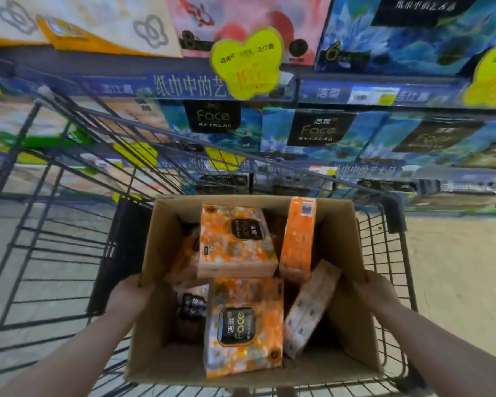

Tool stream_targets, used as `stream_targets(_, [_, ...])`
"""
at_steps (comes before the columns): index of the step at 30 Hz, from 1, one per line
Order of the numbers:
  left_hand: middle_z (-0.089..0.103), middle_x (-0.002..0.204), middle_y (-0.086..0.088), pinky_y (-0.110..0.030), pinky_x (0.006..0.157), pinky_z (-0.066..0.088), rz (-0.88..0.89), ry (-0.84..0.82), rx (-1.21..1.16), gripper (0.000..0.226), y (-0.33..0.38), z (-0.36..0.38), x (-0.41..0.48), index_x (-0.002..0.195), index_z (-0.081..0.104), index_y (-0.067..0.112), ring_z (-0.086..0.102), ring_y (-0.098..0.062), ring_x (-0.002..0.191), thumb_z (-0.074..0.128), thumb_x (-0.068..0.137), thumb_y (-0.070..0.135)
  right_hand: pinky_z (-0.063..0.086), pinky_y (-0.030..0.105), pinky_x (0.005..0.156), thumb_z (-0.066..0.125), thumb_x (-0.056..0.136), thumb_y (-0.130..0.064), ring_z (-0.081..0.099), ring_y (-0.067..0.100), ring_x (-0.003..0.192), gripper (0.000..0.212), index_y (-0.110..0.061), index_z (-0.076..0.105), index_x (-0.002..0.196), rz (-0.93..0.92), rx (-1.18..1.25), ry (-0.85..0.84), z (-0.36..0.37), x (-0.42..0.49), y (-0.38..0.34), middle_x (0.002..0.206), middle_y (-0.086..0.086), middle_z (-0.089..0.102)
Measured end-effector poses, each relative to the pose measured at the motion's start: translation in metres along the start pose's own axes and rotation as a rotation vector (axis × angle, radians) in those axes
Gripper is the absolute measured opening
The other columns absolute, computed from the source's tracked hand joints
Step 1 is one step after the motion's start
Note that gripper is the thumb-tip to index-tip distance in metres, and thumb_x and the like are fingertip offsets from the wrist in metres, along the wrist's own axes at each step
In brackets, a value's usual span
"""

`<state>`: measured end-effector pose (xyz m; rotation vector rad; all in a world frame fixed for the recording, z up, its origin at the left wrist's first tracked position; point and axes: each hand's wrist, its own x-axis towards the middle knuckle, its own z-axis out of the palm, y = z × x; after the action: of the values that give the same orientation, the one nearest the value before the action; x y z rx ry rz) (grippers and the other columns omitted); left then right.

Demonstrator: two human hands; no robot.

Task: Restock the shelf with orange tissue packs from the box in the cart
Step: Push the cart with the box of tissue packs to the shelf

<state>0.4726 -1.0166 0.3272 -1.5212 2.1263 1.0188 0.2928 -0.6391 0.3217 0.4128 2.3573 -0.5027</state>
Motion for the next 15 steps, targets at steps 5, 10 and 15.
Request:
stream_targets(5, [0.064,0.093,-0.016,-0.04,0.078,0.049,-0.024,-0.002,0.049,0.026,0.01,-0.001,-0.006,0.115,0.058,0.006,0.06,-0.033,0.086,0.053,0.092,0.018,0.056,0.039,0.08,0.049,0.094,-0.031,0.066,0.025,0.088,0.029,-0.01,0.061,0.11,-0.031,-0.124,-0.122,-0.004,0.003,-0.005,0.096,0.01,0.068])
stream_targets(10, [0.053,0.128,-0.017,-0.05,0.095,0.046,0.219,0.217,0.024,0.05,0.04,0.005,-0.041,0.134,0.048,0.011,0.053,-0.036,0.116,0.063,0.087,0.019,0.052,0.036,0.078,0.051,0.092,-0.035,0.062,0.021,0.095,0.034,-0.017,0.055,0.12,-0.187,-0.124,-0.001,-0.016,-0.023,-0.034,0.107,0.004,0.064])
stream_targets(15, [0.06,0.116,-0.005,-0.031,0.086,0.043,0.199,-0.001,-0.172,0.046,0.1,0.004,-0.065,0.13,0.05,0.009,0.056,-0.024,0.109,0.06,0.091,0.031,0.037,0.032,0.106,0.046,0.096,-0.023,0.046,0.021,0.128,0.041,-0.024,0.047,0.136,-0.493,-0.153,-0.005,-0.017,-0.052,-0.097,0.142,0.004,0.046])
